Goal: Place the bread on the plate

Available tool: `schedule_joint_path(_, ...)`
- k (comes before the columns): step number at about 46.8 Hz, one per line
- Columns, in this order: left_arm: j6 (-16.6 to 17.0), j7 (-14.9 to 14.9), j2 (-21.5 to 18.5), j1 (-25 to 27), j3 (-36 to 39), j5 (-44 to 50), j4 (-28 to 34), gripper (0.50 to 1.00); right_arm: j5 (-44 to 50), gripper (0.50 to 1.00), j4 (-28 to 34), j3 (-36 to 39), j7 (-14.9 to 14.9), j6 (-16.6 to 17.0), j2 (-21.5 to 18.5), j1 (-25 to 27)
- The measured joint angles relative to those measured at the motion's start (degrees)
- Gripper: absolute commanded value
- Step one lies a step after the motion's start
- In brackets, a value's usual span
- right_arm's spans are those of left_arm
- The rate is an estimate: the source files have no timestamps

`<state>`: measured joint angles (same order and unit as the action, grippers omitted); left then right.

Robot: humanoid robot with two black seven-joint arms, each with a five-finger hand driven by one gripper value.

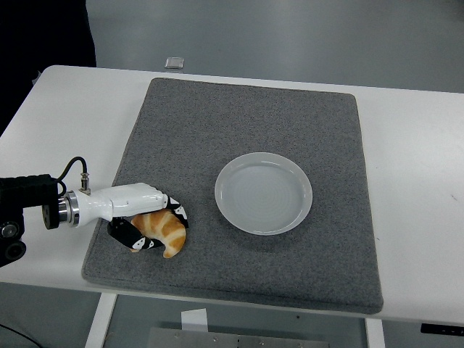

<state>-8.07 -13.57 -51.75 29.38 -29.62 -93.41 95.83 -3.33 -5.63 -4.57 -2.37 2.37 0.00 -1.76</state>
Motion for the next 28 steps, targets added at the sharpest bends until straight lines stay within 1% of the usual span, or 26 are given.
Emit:
schedule_joint_path(5, 0.0, -1.19, -0.34, 0.13, -0.01, -0.01, 0.06, 0.5, 0.0, 0.952, 0.0, 0.0, 0.0, 0.0, 0.0, 0.0)
schedule_joint_path(14, -0.01, -6.1, -2.73, 2.31, -0.32, -0.03, 0.32, 0.5, 0.0, 0.952, 0.0, 0.0, -0.01, 0.0, 0.0, 0.0)
schedule_joint_path(16, -0.01, -6.77, -3.42, 3.19, -0.55, 0.09, 0.33, 0.5, 0.0, 0.952, 0.0, 0.0, 0.0, 0.0, 0.0, 0.0)
schedule_joint_path(22, 0.0, -7.35, -5.23, 6.64, -1.14, 0.54, 0.16, 0.5, 0.01, 0.952, 0.0, 0.0, 0.0, 0.0, 0.0, 0.0)
schedule_joint_path(28, 0.01, -7.37, -5.64, 10.5, -1.84, 0.66, -0.9, 0.5, 0.01, 0.952, 0.0, 0.0, 0.0, 0.0, 0.0, -0.01)
